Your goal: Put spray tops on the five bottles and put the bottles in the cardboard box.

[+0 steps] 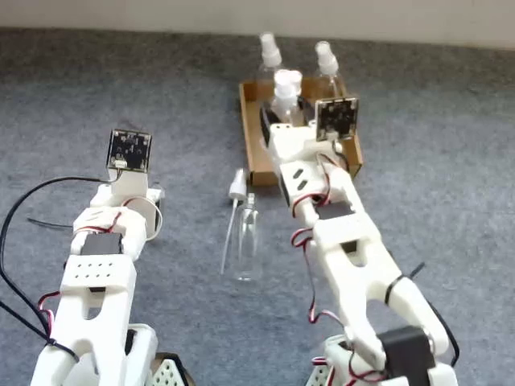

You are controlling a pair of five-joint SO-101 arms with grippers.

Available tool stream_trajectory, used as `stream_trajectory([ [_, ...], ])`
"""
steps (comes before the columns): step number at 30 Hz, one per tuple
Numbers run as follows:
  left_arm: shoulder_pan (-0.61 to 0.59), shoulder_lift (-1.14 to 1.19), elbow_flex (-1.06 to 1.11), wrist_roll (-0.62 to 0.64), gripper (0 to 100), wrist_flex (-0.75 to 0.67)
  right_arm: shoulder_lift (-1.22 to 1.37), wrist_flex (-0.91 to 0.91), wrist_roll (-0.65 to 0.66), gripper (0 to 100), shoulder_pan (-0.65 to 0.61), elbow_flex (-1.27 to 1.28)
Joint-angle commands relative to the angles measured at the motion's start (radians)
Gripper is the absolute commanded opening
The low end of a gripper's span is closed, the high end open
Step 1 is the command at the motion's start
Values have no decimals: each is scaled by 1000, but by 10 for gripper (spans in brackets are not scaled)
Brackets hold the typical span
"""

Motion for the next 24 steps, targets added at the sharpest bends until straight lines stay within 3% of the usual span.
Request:
stream_trajectory([
  [1,-4,-5,-5,0,130,-21,36,-47,-14,5,8,-74],
  [15,-4,-5,-5,0,130,-21,251,-136,-11,5,-21,-74],
  [24,-4,-5,-5,0,130,-21,257,-128,-9,11,-31,-73],
])
